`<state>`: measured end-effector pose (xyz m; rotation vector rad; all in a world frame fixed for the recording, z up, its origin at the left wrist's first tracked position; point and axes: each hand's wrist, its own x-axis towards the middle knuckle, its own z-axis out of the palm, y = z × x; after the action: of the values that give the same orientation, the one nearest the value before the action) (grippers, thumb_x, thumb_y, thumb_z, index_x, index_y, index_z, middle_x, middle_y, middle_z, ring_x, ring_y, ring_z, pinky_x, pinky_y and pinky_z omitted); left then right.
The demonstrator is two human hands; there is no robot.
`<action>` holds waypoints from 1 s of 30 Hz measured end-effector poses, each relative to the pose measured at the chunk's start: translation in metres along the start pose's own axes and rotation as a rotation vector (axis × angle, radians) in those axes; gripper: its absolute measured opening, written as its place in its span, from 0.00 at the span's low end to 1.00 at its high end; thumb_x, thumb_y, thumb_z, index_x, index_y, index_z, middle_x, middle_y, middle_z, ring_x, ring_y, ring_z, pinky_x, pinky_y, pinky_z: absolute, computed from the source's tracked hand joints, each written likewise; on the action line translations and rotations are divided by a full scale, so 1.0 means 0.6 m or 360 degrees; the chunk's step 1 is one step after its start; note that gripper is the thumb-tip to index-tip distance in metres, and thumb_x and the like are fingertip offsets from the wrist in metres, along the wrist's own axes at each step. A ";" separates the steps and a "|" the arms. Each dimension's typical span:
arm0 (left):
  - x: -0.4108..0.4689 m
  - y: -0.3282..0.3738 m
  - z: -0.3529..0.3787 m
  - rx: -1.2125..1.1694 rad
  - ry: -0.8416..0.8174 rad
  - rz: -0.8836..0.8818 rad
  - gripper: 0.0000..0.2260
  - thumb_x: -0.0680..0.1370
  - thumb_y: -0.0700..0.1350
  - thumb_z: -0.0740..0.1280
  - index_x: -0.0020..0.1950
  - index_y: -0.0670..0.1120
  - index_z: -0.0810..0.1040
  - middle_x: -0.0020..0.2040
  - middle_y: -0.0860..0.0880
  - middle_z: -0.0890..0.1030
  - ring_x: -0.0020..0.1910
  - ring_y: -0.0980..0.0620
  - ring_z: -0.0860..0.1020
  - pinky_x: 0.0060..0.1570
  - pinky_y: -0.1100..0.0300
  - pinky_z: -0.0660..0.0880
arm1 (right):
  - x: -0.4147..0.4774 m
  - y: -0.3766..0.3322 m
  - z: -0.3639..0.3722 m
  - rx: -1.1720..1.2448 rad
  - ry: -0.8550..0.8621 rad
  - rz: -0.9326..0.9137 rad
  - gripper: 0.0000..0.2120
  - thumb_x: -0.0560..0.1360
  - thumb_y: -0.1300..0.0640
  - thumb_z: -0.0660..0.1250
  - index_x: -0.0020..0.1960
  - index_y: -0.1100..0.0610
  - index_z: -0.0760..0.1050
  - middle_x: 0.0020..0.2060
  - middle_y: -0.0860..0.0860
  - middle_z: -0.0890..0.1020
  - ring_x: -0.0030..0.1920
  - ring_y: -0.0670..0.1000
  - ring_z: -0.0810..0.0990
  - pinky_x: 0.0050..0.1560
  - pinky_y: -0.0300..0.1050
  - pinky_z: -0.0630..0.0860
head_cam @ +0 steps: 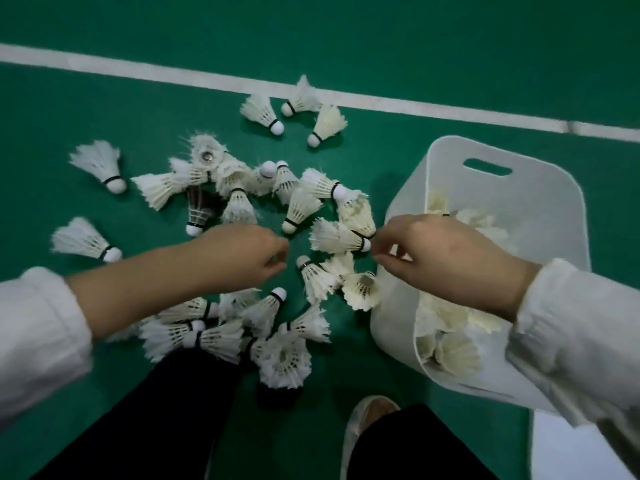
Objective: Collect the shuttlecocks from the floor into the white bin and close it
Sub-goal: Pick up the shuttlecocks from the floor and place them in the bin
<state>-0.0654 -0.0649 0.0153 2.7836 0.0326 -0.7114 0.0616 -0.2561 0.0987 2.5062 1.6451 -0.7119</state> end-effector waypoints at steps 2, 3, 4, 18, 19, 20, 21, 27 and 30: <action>-0.022 -0.034 0.015 -0.0070 0.0008 -0.0113 0.11 0.79 0.52 0.57 0.55 0.50 0.74 0.50 0.50 0.78 0.44 0.51 0.73 0.41 0.58 0.71 | 0.043 -0.032 0.024 -0.0019 -0.0071 -0.0071 0.10 0.77 0.54 0.57 0.53 0.52 0.76 0.49 0.49 0.79 0.50 0.52 0.78 0.48 0.47 0.75; -0.033 -0.052 0.024 -0.0119 0.0016 -0.0166 0.10 0.79 0.52 0.57 0.55 0.50 0.74 0.50 0.50 0.77 0.43 0.52 0.73 0.39 0.58 0.69 | 0.064 -0.047 0.042 -0.0019 -0.0126 -0.0096 0.10 0.77 0.55 0.57 0.54 0.53 0.75 0.50 0.50 0.78 0.51 0.52 0.77 0.49 0.47 0.74; -0.044 -0.069 0.035 -0.0170 0.0030 -0.0216 0.10 0.79 0.51 0.57 0.55 0.50 0.74 0.50 0.51 0.77 0.43 0.52 0.72 0.39 0.59 0.69 | 0.084 -0.062 0.062 -0.0014 -0.0187 -0.0122 0.10 0.77 0.55 0.57 0.55 0.53 0.75 0.51 0.50 0.77 0.52 0.53 0.77 0.50 0.48 0.74; -0.078 -0.096 0.164 -0.0497 0.0153 -0.0315 0.21 0.74 0.59 0.62 0.62 0.50 0.68 0.58 0.50 0.70 0.56 0.50 0.70 0.51 0.50 0.73 | 0.179 -0.184 0.238 0.0184 -0.0409 -0.0071 0.22 0.72 0.42 0.64 0.55 0.57 0.65 0.54 0.55 0.74 0.55 0.57 0.75 0.44 0.47 0.69; -0.075 -0.091 0.170 -0.0469 0.0141 -0.0303 0.22 0.74 0.60 0.63 0.62 0.49 0.68 0.59 0.50 0.69 0.57 0.50 0.69 0.51 0.50 0.73 | 0.178 -0.182 0.241 0.0212 -0.0388 -0.0058 0.21 0.73 0.42 0.63 0.54 0.57 0.64 0.53 0.55 0.75 0.54 0.57 0.75 0.44 0.48 0.70; -0.071 -0.088 0.174 -0.0437 0.0127 -0.0294 0.22 0.74 0.59 0.63 0.62 0.49 0.68 0.59 0.49 0.69 0.57 0.49 0.69 0.50 0.51 0.73 | 0.178 -0.180 0.242 0.0246 -0.0374 -0.0048 0.20 0.73 0.41 0.63 0.52 0.56 0.62 0.52 0.55 0.75 0.54 0.57 0.75 0.43 0.48 0.70; -0.068 -0.085 0.177 -0.0414 0.0117 -0.0291 0.21 0.74 0.58 0.63 0.62 0.48 0.68 0.59 0.49 0.69 0.56 0.49 0.69 0.50 0.51 0.73 | 0.177 -0.180 0.242 0.0284 -0.0355 -0.0041 0.19 0.73 0.42 0.62 0.50 0.55 0.61 0.51 0.56 0.75 0.52 0.57 0.75 0.42 0.48 0.68; -0.054 -0.095 0.172 -0.0411 0.0421 -0.0414 0.09 0.78 0.47 0.56 0.55 0.46 0.71 0.51 0.48 0.74 0.50 0.48 0.73 0.41 0.54 0.71 | 0.195 -0.160 0.215 0.0465 -0.0094 0.0130 0.06 0.76 0.63 0.57 0.51 0.59 0.60 0.30 0.49 0.68 0.33 0.56 0.71 0.29 0.46 0.61; -0.053 -0.119 0.162 -0.0542 0.0523 -0.0474 0.08 0.79 0.45 0.57 0.51 0.44 0.73 0.48 0.46 0.78 0.46 0.46 0.76 0.43 0.51 0.74 | 0.213 -0.138 0.196 0.0702 0.0008 0.0290 0.06 0.77 0.66 0.56 0.51 0.59 0.61 0.30 0.50 0.70 0.29 0.49 0.69 0.24 0.37 0.61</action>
<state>-0.1452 -0.0201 -0.0696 2.5525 0.5845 -0.2665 -0.0107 -0.1463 -0.0419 2.8981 1.3535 -1.1526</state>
